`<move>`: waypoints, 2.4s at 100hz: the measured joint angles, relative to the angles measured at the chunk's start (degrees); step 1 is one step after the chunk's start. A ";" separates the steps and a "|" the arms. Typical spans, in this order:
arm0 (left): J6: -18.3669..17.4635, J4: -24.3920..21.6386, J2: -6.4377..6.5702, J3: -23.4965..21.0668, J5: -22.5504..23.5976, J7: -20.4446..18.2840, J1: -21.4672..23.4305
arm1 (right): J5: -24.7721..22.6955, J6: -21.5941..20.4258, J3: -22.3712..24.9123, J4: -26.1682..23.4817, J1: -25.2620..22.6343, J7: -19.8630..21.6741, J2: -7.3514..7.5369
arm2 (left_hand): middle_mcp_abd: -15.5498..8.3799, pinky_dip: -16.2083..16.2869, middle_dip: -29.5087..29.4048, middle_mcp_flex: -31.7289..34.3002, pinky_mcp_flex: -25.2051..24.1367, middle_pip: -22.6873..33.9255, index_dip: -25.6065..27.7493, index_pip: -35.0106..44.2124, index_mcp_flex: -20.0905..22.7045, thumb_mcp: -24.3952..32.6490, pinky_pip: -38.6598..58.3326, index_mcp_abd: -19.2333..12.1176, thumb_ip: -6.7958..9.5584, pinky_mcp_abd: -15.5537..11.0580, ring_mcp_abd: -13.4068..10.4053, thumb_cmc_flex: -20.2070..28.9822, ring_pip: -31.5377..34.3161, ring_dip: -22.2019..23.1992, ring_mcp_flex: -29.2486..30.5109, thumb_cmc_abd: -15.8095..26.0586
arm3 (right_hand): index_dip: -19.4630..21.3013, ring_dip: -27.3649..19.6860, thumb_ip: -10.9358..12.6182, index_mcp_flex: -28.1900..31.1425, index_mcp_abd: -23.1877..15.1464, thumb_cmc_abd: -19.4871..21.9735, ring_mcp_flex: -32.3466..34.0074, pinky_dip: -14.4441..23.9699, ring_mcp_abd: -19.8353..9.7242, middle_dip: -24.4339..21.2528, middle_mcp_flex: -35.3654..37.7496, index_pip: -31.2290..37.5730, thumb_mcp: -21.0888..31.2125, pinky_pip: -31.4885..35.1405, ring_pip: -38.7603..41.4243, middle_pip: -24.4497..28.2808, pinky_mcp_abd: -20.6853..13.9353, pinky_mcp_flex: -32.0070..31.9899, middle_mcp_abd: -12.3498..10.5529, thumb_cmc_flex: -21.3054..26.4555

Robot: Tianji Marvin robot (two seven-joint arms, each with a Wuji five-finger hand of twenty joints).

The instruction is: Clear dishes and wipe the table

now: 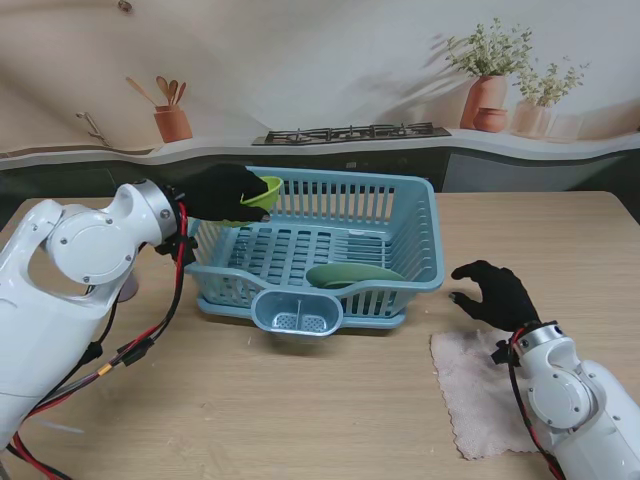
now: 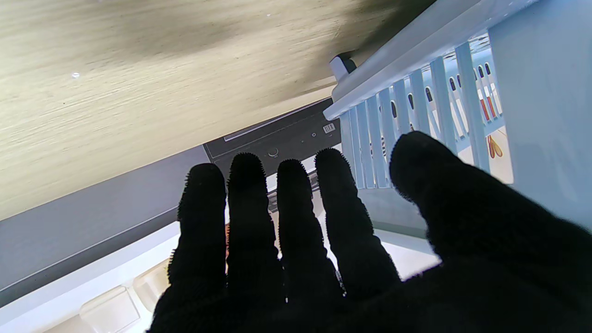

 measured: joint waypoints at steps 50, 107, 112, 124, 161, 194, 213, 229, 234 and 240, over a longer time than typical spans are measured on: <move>7.99 8.73 -2.10 12.98 -2.85 3.21 -10.95 | 0.33 -0.17 0.26 0.04 -0.05 0.02 -0.02 | 0.00 -0.01 0.01 0.02 0.01 0.00 0.00 0.02 0.03 0.00 0.01 -0.02 0.00 -0.03 -0.10 0.00 -0.03 0.00 0.02 0.00 | 0.26 0.00 0.00 0.00 0.01 0.00 0.00 0.00 0.00 0.00 0.00 0.00 0.00 -0.01 -0.01 0.00 0.00 0.00 0.00 0.00; 10.44 21.38 -5.40 22.97 -4.93 10.00 -18.46 | 0.20 0.04 0.13 0.07 -0.08 -0.26 -0.03 | 0.00 -0.42 0.01 0.07 0.01 0.00 0.00 0.02 0.53 0.00 0.01 -0.05 0.00 -0.07 -0.14 0.00 -0.13 0.00 0.04 0.00 | 0.54 -0.01 0.00 0.04 0.01 0.00 0.00 0.00 0.00 0.00 0.12 -0.28 -0.01 -0.29 -0.01 -0.02 0.00 0.00 0.00 0.01; 10.68 22.38 -5.69 23.62 -5.14 10.90 -18.75 | 0.20 0.09 0.09 0.08 -0.07 -0.27 -0.03 | 0.00 -0.43 0.01 0.07 0.01 0.00 0.00 0.02 0.54 0.00 0.01 -0.06 0.00 -0.07 -0.14 0.00 -0.14 0.00 0.04 0.00 | 0.54 -0.01 0.00 0.04 0.01 0.00 0.00 0.00 0.00 0.00 0.12 -0.34 -0.01 -0.29 -0.01 -0.02 0.00 0.00 0.00 0.01; 11.58 24.77 -6.48 25.11 -6.32 12.32 -19.46 | 0.20 0.35 -0.06 0.08 -0.08 -0.24 -0.03 | 0.00 -0.43 0.01 0.07 0.01 0.00 0.00 0.02 0.54 0.00 0.01 -0.06 0.00 -0.07 -0.14 0.00 -0.15 0.00 0.04 0.00 | 0.54 -0.01 0.00 0.04 0.01 0.00 0.00 0.00 0.00 0.00 0.12 -0.36 -0.04 -0.30 -0.02 -0.02 0.00 0.00 0.00 0.01; 13.39 30.18 -8.83 28.88 -11.22 15.44 -21.62 | 0.19 1.07 -0.54 0.10 -0.08 -0.21 -0.03 | -0.23 -0.44 0.01 0.60 0.01 0.01 0.00 0.10 0.58 0.00 0.01 -0.14 0.00 -0.07 -0.14 0.00 -0.21 0.00 0.10 0.00 | 0.55 -0.01 0.00 0.04 0.01 0.00 0.00 0.00 0.00 0.00 0.12 -0.37 -0.26 -0.32 -0.05 -0.03 0.00 0.00 0.00 0.01; 14.94 33.74 -11.00 31.27 -14.41 17.12 -22.56 | 0.10 1.17 -0.53 0.10 -0.12 -0.28 -0.04 | -0.38 -0.44 0.01 0.60 -0.24 0.01 0.00 0.12 0.59 0.00 0.01 -0.19 0.00 -0.07 -0.14 0.00 -0.90 -0.04 0.10 0.00 | 0.55 -0.01 0.00 0.05 0.01 0.00 0.00 0.00 0.00 0.00 0.13 -0.38 -0.26 -0.33 -0.06 -0.03 0.00 0.00 0.00 0.01; 15.13 35.61 -11.91 32.17 -15.32 18.17 -22.89 | 0.09 1.31 -0.57 0.10 -0.13 -0.30 -0.04 | -0.43 -0.44 0.01 0.60 -0.53 0.01 0.00 0.12 0.60 0.00 0.01 -0.32 0.00 -0.07 -0.14 0.00 -1.35 -0.05 0.10 0.00 | 0.56 -0.01 0.00 0.05 0.01 0.00 0.00 0.00 0.00 0.00 0.14 -0.38 -0.55 -0.34 -0.07 -0.04 0.00 -0.01 0.00 0.01; 14.83 36.75 -12.39 32.66 -16.09 18.48 -23.10 | 0.10 1.52 -0.63 0.09 -0.17 -0.25 -0.04 | -0.45 -0.44 0.01 0.60 -0.91 0.01 0.00 0.12 0.60 0.00 0.01 -0.47 0.00 -0.07 -0.14 0.00 -1.59 -0.06 0.09 0.00 | 0.57 -0.01 0.00 0.05 0.01 0.00 0.00 0.00 0.00 0.00 0.14 -0.38 -0.56 -0.35 -0.07 -0.04 0.00 -0.01 0.00 0.01; 14.56 37.10 -12.51 32.82 -16.17 18.58 -23.19 | 0.08 1.52 -0.63 0.09 -0.17 -0.27 -0.04 | -0.46 -0.44 0.01 0.60 -0.96 0.01 0.00 0.13 0.60 0.00 0.01 -0.51 0.00 -0.07 -0.14 0.00 -1.60 -0.06 0.08 0.00 | 0.57 -0.01 0.00 0.05 0.01 0.00 0.00 0.00 0.00 0.00 0.14 -0.38 -0.56 -0.35 -0.07 -0.04 0.00 -0.01 0.00 0.02; 14.20 37.49 -12.67 32.94 -16.24 18.82 -23.27 | -0.05 1.51 -0.63 0.09 -0.16 -0.33 -0.04 | -0.47 -0.44 0.01 0.60 -1.10 0.01 0.05 0.13 0.60 0.00 0.01 -0.58 0.00 -0.07 -0.14 0.00 -1.69 -0.07 0.05 0.00 | 0.57 -0.01 0.00 0.06 0.01 0.00 0.00 0.00 0.00 0.00 0.14 -0.38 -0.56 -0.35 -0.07 -0.04 0.00 -0.01 0.00 0.02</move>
